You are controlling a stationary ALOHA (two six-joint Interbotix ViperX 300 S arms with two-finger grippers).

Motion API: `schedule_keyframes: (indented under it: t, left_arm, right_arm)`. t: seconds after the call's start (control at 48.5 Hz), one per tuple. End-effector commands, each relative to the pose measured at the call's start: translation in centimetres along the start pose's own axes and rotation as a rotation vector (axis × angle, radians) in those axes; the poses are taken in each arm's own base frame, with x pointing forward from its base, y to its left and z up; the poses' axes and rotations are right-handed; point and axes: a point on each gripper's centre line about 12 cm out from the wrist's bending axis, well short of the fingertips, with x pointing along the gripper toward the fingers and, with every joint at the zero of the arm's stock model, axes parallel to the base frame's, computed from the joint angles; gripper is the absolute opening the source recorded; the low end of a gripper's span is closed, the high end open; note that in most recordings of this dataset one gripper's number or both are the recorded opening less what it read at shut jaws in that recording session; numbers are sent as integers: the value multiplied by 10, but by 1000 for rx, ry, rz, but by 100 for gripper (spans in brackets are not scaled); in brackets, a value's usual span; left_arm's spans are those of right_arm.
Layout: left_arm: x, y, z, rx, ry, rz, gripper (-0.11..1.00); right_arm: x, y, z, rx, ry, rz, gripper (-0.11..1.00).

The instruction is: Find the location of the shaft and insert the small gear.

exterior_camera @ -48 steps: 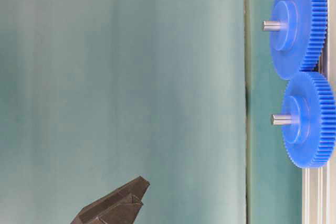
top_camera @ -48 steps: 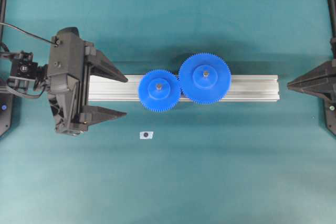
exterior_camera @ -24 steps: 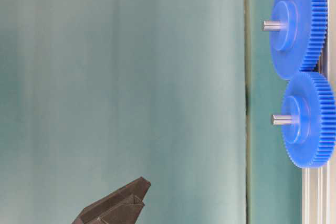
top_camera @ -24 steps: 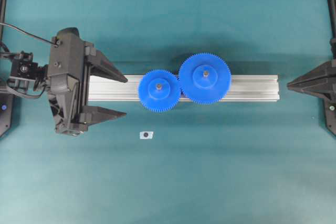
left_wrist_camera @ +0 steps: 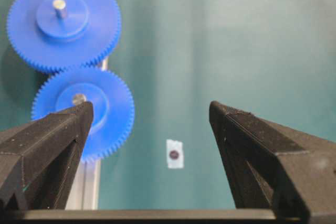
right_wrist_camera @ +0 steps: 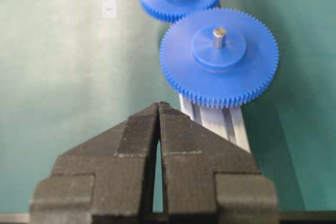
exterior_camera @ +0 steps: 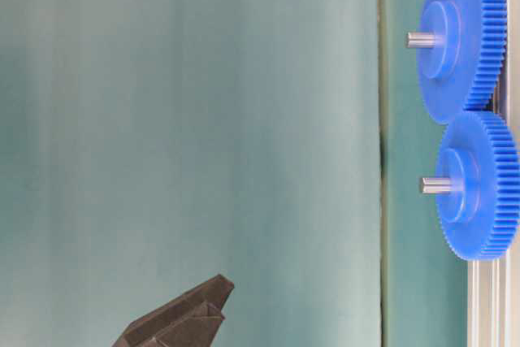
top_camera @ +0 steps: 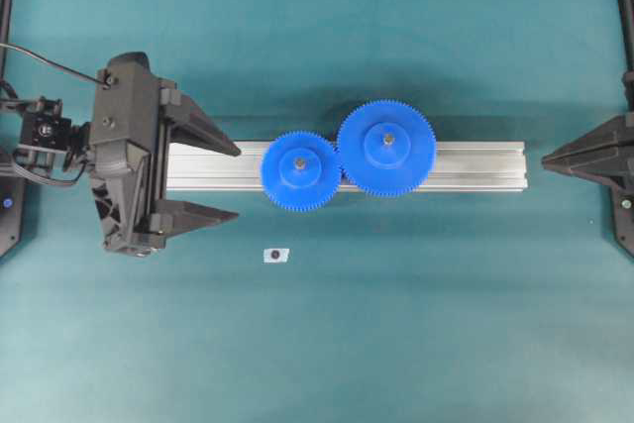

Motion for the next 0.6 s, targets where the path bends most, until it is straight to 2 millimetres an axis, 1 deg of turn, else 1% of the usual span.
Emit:
schedule_keyframes:
  t: [0.0, 0.578]
  left_arm:
    - [-2, -2, 7, 5, -26, -6, 91]
    - [-2, -2, 4, 4, -18, -7, 91]
  right_arm:
    - [0, 0, 5, 8, -12, 1, 4]
    - [0, 0, 5, 8, -12, 1, 4]
